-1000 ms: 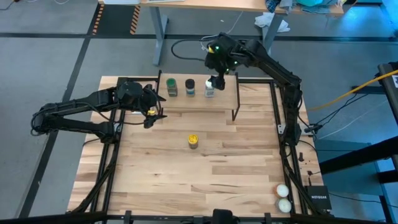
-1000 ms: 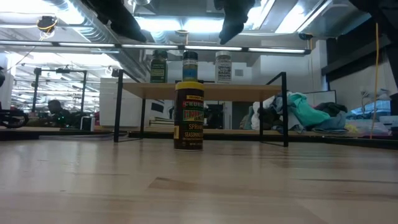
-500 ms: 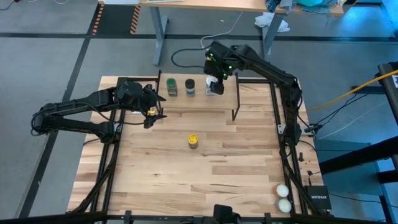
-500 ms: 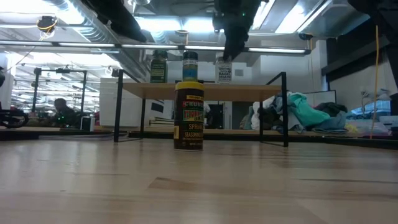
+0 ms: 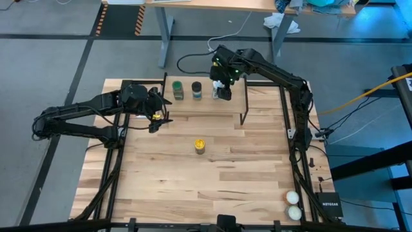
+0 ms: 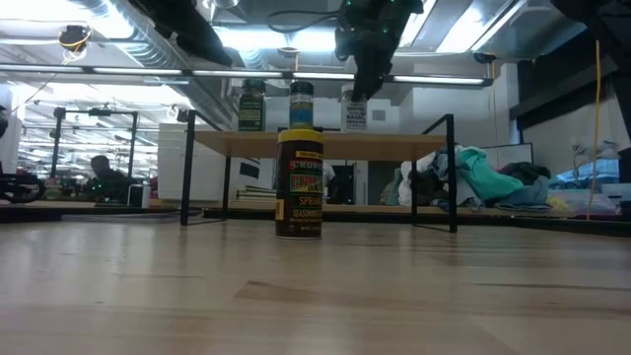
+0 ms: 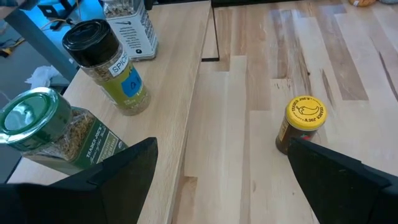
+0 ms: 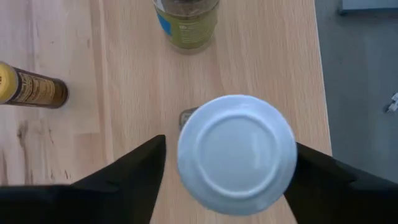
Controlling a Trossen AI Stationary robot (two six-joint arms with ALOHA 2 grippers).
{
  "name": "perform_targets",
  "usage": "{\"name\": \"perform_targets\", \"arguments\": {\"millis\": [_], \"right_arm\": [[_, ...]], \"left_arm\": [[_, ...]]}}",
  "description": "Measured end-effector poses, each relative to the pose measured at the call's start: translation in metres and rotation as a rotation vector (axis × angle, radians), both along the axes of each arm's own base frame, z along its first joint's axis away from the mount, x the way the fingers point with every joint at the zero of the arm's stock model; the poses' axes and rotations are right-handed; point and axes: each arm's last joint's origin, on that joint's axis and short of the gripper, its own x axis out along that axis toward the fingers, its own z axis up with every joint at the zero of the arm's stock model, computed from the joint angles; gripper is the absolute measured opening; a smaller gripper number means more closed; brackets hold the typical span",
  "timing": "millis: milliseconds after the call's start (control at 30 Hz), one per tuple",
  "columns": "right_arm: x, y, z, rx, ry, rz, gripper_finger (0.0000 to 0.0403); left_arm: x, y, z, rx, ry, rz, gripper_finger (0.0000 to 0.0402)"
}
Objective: Shelf spices
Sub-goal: Remove the white seasoning bottle from the shelf
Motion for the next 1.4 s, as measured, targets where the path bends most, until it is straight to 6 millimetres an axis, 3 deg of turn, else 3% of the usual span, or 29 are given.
{"name": "perform_targets", "arguments": {"millis": [167, 400, 533, 733, 833, 933, 1200, 1400], "right_arm": [[0.001, 0.0, 0.0, 0.001, -0.008, 0.003, 0.0203], [0.007, 0.014, 0.002, -0.004, -0.007, 0.042, 0.0199], [0.014, 0.038, 0.012, -0.027, -0.005, 0.097, 0.0199], [0.02, 0.084, 0.05, -0.1, -0.078, 0.178, 0.0199], [0.016, 0.109, 0.068, -0.075, -0.115, 0.179, 0.0199], [0.008, 0.137, 0.071, -0.016, -0.098, 0.18, 0.0199], [0.02, 0.215, 0.044, 0.07, -0.026, 0.241, 0.0199], [0.033, 0.235, -0.01, 0.05, 0.062, 0.158, 0.0199]], "left_arm": [[0.001, 0.0, 0.001, 0.004, -0.013, 0.0, 0.0351], [0.001, 0.0, 0.001, 0.003, -0.012, 0.0, 0.0351], [0.001, 0.0, 0.001, 0.005, -0.011, -0.001, 0.0351], [0.001, 0.0, 0.001, 0.005, -0.009, -0.002, 0.0351], [0.001, 0.0, 0.001, 0.003, -0.009, -0.001, 0.0351], [0.0, 0.0, 0.0, 0.001, -0.004, 0.0, 0.0351], [0.0, 0.001, -0.012, -0.007, 0.03, 0.002, 0.0351], [0.002, 0.001, -0.01, 0.0, 0.002, 0.002, 0.0351]]}}
